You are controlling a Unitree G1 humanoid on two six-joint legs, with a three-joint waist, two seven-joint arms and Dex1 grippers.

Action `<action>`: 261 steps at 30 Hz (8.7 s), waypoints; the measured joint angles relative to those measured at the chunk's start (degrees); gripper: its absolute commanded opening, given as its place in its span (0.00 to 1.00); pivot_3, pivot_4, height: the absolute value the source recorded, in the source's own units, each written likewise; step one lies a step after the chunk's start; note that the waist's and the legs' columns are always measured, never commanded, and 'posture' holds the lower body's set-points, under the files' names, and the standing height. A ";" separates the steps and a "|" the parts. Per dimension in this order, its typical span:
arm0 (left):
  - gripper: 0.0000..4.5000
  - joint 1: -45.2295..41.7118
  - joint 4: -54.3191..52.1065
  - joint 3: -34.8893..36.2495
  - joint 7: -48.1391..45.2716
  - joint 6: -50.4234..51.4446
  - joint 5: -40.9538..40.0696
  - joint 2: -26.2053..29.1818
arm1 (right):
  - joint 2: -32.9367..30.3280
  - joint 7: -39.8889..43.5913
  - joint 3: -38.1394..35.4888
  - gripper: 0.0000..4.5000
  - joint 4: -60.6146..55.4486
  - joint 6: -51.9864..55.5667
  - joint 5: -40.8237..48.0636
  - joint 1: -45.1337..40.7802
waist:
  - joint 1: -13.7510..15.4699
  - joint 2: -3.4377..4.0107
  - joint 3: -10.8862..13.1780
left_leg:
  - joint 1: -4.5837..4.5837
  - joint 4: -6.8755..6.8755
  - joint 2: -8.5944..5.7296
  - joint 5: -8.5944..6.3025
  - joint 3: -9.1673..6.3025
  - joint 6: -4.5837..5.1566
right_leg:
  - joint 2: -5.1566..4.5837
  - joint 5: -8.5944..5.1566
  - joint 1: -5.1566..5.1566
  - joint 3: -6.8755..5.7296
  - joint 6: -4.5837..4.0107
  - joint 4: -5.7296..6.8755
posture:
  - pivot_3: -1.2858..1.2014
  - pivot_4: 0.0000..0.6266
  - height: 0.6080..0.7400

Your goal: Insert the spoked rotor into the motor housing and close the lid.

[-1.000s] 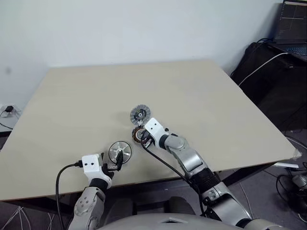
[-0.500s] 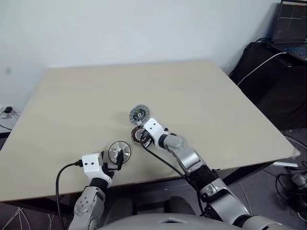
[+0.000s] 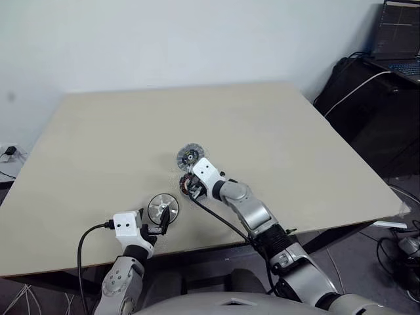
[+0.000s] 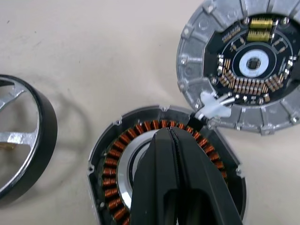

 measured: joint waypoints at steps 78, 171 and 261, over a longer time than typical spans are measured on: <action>1.00 1.45 -0.25 -0.59 0.26 1.18 0.26 0.14 | -4.30 0.85 1.46 0.00 -5.75 0.69 -0.81 6.23 | -0.05 0.13 -0.19 | 0.03 -0.01 0.00 -0.02 -0.01 0.00 | -0.02 -0.13 0.02 0.00 0.15 0.00 | 0.52 0.00 1.00; 1.00 -0.10 1.04 -0.33 0.25 0.24 0.27 0.01 | -1.15 -0.81 1.69 0.00 -2.05 2.38 -1.70 -0.10 | 0.00 0.09 -0.12 | 0.01 -0.03 0.00 -0.02 -0.01 -0.01 | 0.01 -0.02 0.00 0.00 -0.01 -0.02 | 0.52 0.00 1.00; 1.00 -5.26 2.27 3.81 1.49 9.30 -9.25 -2.13 | -7.89 0.07 -2.81 0.00 -26.22 5.76 3.82 19.96 | 0.75 -0.11 -0.15 | -0.06 -0.03 -0.01 -0.15 -0.05 0.02 | 0.02 -0.26 0.00 -0.03 0.26 -0.14 | 0.52 0.00 1.00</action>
